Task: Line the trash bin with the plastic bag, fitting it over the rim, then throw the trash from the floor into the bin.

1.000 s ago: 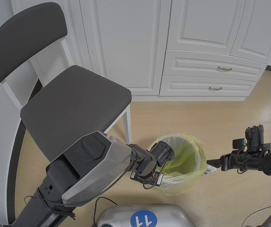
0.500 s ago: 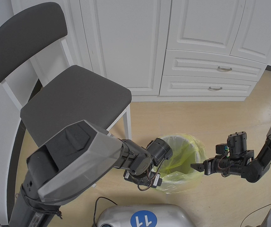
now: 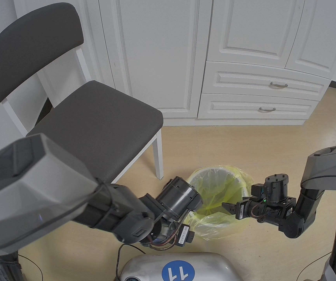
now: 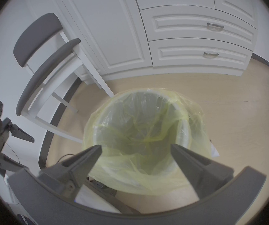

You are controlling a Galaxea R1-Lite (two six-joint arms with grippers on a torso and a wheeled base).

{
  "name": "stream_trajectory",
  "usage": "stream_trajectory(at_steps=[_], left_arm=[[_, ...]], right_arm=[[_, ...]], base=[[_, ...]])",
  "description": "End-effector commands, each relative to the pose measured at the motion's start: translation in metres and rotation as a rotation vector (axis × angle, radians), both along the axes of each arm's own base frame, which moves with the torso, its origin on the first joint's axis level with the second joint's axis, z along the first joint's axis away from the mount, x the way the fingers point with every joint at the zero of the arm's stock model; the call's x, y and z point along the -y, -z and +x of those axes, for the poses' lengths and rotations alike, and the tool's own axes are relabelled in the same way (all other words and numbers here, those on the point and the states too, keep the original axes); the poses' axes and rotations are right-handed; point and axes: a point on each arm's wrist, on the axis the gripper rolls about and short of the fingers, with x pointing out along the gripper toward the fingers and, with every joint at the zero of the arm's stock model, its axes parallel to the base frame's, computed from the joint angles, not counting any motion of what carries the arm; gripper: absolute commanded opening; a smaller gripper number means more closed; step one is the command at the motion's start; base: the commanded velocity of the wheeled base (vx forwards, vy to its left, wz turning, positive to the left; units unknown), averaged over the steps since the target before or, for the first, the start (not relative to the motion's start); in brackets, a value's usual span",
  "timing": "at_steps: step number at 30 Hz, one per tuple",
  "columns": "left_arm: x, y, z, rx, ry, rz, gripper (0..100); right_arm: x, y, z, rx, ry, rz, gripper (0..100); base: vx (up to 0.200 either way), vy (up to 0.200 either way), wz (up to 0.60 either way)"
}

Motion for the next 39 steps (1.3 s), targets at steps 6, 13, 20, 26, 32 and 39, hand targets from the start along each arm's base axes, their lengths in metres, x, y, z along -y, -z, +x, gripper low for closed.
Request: stream_trajectory(at_steps=[6,13,20,26,32,39], left_arm=[[-0.076,-0.054,-0.027,0.125,-0.062,-0.215,100],[-0.104,-0.061,-0.038,0.183,-0.102,-0.267,100],[-0.121,-0.061,-0.053,0.215,-0.111,-0.297,100],[-0.123,-0.057,-0.052,0.222,-0.117,-0.308,100],[-0.127,-0.054,-0.051,0.193,-0.115,-0.318,100],[-0.132,-0.045,-0.041,0.151,-0.145,-0.335,100]], right_arm=[[-0.019,0.072,-0.005,-0.01,-0.044,0.012,0],[-0.017,0.066,-0.012,-0.03,-0.048,-0.001,0],[-0.01,0.055,-0.018,-0.093,-0.054,-0.033,0],[-0.004,0.06,-0.024,-0.127,-0.078,-0.094,0],[-0.003,0.061,-0.023,-0.172,-0.077,-0.112,0],[-0.003,0.064,-0.017,-0.221,-0.061,-0.137,0]], base=[[0.0,0.0,0.0],[0.0,0.0,0.0],[0.0,0.0,0.0],[0.0,0.0,0.0],[0.0,0.0,0.0],[0.0,0.0,0.0]])
